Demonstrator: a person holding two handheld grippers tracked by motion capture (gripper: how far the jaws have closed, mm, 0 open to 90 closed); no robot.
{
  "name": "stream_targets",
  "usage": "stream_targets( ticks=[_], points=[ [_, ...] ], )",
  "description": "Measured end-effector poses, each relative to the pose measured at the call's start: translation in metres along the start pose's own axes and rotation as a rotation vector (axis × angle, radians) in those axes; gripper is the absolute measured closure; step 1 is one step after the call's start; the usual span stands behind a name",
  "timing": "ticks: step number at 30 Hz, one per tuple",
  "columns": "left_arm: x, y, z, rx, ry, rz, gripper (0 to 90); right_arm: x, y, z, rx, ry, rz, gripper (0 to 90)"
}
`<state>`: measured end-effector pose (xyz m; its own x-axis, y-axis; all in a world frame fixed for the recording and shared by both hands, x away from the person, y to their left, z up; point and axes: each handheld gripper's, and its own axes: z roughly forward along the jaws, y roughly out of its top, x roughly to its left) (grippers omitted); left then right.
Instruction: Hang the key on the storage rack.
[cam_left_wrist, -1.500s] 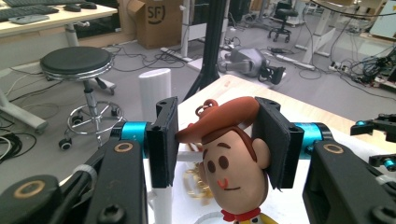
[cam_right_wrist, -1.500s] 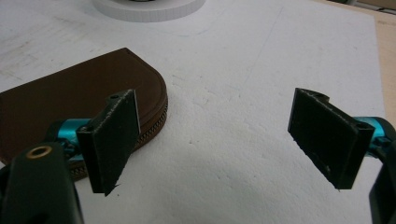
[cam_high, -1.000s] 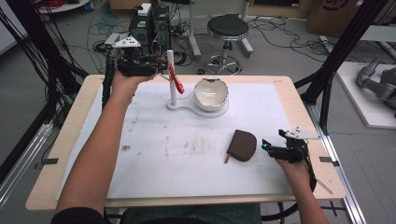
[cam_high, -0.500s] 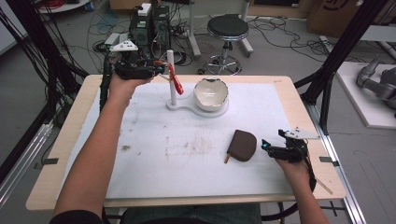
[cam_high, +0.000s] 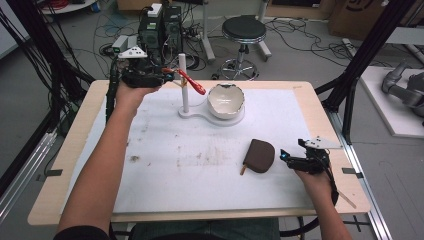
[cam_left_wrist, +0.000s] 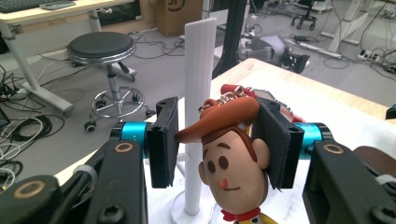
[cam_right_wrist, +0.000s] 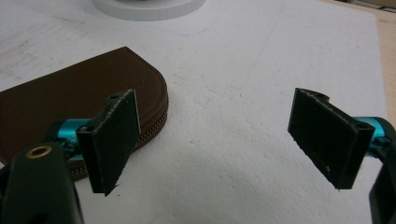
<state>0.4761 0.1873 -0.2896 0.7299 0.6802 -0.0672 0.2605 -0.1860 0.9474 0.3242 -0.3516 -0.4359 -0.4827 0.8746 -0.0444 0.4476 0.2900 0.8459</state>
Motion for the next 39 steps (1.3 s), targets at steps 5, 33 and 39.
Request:
stream_targets(
  ticks=[5,33,39],
  points=[
    [0.001,-0.003,-0.001,0.015,0.014,0.005,52.1,0.0,0.0,0.0,-0.002,0.0,-0.002,16.7],
    [-0.01,0.0,-0.009,0.018,0.05,0.036,29.5,0.002,0.002,0.0,-0.003,0.003,-0.002,16.7],
    [-0.013,-0.002,-0.011,0.019,0.031,0.04,28.9,0.002,0.003,0.0,-0.006,0.001,-0.006,16.7]
  ],
)
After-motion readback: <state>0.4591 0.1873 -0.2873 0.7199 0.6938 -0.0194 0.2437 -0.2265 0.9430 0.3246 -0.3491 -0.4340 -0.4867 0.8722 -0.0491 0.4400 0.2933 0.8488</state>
